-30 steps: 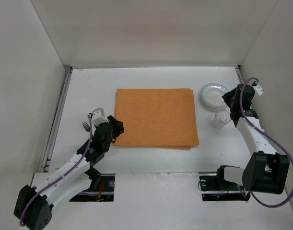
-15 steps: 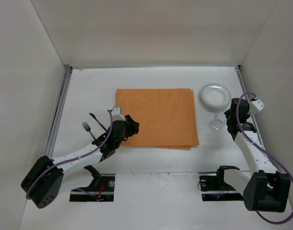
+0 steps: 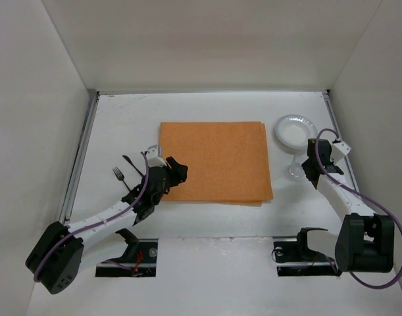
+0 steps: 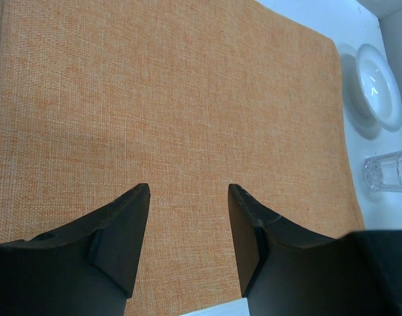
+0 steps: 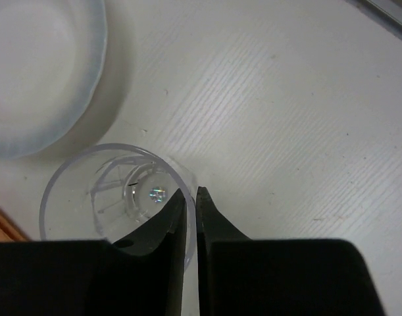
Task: Set the dinner table for one person
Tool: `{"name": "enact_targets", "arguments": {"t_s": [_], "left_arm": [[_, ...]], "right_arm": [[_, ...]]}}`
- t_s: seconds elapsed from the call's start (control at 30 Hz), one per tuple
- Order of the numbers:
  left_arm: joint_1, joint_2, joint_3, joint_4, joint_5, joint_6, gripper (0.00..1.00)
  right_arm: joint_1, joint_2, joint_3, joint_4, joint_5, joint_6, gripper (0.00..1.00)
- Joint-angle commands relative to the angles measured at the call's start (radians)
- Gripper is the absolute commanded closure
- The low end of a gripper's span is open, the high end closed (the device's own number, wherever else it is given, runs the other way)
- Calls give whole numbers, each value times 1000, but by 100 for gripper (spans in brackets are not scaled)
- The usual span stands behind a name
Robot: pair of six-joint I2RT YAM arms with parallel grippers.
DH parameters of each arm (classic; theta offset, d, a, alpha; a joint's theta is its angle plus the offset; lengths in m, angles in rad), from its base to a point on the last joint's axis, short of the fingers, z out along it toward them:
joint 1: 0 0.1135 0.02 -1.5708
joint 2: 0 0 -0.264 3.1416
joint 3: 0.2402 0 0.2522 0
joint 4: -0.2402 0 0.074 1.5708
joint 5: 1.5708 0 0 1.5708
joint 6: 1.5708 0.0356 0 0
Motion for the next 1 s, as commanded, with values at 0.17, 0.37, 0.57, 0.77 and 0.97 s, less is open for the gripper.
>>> {"name": "enact_targets", "arguments": {"t_s": [0.17,0.37,0.57,0.77,0.97], "left_arm": [[27,-3,-12,60,-3,-5,51],[33,24,-13,77,0,-5,51],[40,19,-26,93,-11,5,51],[46,34,-33,108,-23,6,51],[53,43,-41,117,-27,0,51]], "right_arm": [[84,-159,90,-52,30,-13,93],[255,-12,293,-8,-28,-38,92],[340,285,524,57,-78,-90,92],[363,502,722,57,-82,-157,92],[365,611,786,55,-71,-177,92]]}}
